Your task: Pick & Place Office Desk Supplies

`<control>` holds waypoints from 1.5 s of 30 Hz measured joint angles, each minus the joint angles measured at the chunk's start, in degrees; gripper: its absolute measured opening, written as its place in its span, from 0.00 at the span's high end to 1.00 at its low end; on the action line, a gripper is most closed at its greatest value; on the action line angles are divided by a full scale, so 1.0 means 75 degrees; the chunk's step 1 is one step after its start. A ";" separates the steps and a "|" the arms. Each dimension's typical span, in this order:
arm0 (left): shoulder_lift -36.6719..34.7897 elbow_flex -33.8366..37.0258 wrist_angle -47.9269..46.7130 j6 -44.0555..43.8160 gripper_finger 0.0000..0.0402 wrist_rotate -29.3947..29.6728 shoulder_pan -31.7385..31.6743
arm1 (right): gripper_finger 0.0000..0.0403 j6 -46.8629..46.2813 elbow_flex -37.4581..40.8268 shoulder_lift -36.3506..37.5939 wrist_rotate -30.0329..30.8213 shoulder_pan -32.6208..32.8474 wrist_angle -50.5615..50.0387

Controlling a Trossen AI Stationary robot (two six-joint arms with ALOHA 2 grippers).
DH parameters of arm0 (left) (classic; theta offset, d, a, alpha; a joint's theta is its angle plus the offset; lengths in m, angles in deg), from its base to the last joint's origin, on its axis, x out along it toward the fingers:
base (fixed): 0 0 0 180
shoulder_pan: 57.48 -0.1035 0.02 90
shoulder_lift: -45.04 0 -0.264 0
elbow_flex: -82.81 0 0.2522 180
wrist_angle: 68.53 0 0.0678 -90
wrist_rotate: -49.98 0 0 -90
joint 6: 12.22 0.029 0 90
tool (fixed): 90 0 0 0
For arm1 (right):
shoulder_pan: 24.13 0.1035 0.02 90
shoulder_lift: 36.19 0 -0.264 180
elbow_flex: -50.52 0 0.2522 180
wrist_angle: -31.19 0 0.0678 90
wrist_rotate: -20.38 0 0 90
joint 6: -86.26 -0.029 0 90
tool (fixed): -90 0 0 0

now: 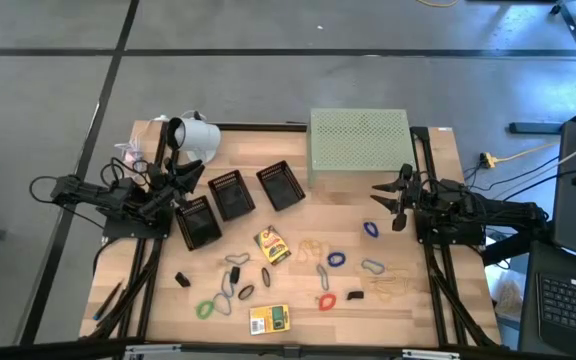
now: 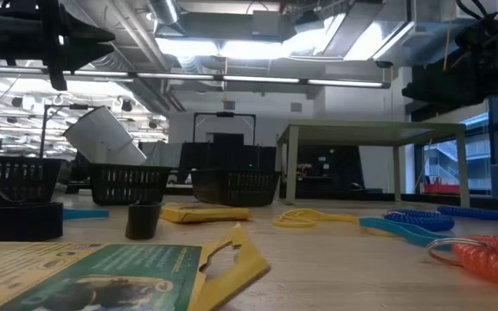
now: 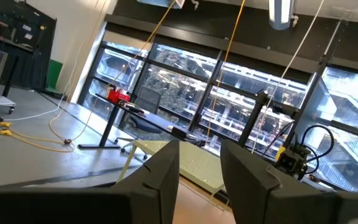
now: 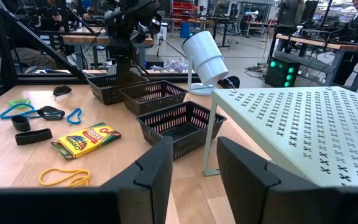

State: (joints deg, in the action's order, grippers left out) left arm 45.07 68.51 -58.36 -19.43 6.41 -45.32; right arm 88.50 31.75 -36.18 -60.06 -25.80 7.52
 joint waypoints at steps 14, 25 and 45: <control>0.0000 0.0000 0.0000 -0.0002 0.72 0.0000 0.0000 | 0.68 -0.0001 0.0000 0.0000 0.0000 -0.0002 0.0000; 0.0000 0.0000 0.0047 -0.0397 0.72 0.0624 0.0000 | 0.68 -0.0001 0.0000 0.0000 0.0001 0.0000 0.0000; 0.0017 0.0000 0.0213 -0.0305 0.72 0.0496 -0.0001 | 0.67 -0.2424 -0.0002 0.0000 -0.0005 0.0000 0.0178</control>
State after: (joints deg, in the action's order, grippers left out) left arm 45.20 68.51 -56.77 -21.72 10.13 -45.33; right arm 70.32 31.73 -36.18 -60.09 -25.80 8.86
